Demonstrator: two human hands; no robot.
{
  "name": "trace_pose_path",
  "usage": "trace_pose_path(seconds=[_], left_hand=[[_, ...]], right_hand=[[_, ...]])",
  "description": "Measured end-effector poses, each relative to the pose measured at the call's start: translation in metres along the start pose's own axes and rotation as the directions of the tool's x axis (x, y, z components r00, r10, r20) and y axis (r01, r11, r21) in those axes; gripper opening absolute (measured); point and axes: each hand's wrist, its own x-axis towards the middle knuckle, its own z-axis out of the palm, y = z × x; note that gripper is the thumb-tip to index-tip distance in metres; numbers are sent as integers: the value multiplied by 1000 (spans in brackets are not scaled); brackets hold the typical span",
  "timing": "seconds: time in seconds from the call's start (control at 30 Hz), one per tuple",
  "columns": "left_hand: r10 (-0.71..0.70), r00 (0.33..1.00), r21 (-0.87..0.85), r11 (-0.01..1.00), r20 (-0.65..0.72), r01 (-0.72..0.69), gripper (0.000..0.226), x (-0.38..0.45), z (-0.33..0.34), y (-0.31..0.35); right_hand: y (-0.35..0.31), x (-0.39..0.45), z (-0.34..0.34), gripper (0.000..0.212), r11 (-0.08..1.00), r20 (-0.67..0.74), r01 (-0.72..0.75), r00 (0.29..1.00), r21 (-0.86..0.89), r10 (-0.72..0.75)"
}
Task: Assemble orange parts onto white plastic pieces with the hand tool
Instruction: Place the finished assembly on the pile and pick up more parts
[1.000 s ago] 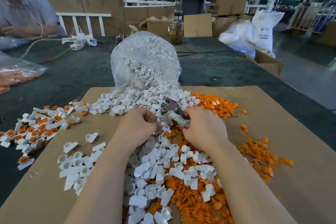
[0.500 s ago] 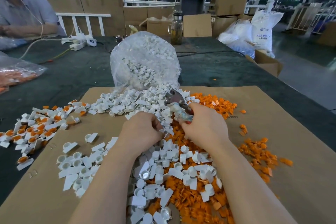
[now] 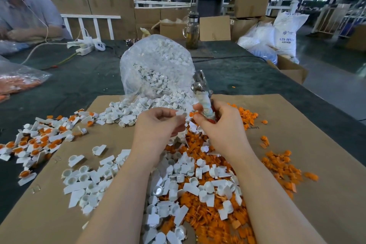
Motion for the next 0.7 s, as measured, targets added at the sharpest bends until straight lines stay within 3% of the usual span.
trace_pose_path(seconds=[0.43,0.7], left_hand=[[44,999,3,999,12,-44,12,-7,2,5],[204,979,256,945,19,-202,13,-10,5,5]], right_hand=[[-6,-5,5,31,983,-92,89,990,-163,-105],[-3,-4,6,30,982,-102,89,989,-169,-107]])
